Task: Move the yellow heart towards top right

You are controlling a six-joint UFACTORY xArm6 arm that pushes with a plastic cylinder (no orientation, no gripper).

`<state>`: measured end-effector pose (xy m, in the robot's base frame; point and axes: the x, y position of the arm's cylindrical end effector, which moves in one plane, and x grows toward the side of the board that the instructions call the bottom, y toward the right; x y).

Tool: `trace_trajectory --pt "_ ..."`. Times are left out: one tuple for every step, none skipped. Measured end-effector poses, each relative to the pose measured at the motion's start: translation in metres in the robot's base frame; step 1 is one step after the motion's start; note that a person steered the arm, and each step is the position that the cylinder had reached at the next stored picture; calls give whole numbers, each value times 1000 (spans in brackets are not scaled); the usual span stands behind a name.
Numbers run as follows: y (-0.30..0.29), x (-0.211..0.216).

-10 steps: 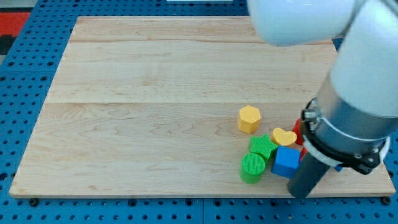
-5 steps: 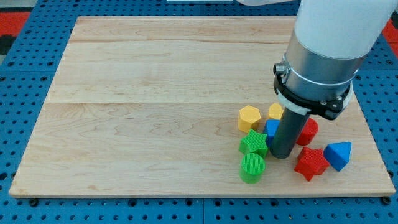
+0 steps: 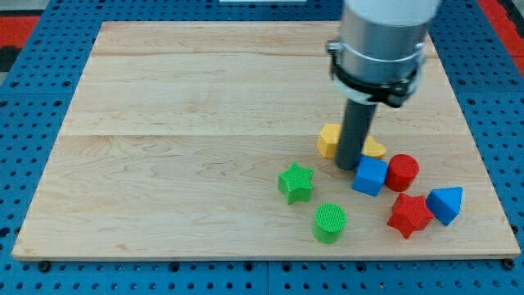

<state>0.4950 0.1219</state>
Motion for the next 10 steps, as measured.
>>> trace_trajectory --pt "25 0" --pt "42 -1" --pt "64 -16" --pt "69 -41" --pt "86 -53" --pt "113 -59" --pt "103 -92" --pt "92 -132" --pt "66 -114" --pt "40 -136"
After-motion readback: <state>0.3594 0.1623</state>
